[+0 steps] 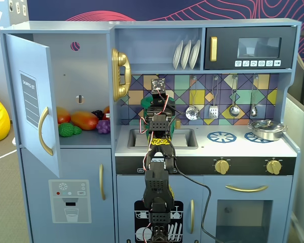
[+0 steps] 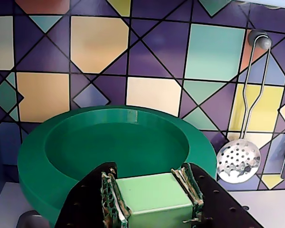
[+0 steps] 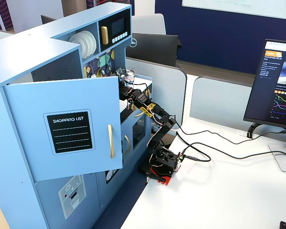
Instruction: Pick up the lid from the counter and put it on the green recipient
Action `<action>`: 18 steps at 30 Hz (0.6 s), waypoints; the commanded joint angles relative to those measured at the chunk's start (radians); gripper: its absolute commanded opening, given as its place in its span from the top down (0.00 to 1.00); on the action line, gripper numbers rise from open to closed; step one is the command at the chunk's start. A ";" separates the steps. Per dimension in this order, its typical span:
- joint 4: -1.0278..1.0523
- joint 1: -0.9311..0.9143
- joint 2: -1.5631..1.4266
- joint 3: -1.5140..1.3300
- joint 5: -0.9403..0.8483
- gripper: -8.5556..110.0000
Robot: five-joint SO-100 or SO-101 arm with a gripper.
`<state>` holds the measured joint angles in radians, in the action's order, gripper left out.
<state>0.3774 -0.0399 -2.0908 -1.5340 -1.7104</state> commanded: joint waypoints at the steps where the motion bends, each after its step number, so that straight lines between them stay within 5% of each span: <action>1: -0.008 -0.017 -0.018 0.012 0.000 0.93; 18: -0.052 -0.061 0.031 -0.041 0.017 0.93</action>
<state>0.3666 -0.0414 -2.0571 -1.5907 -1.7089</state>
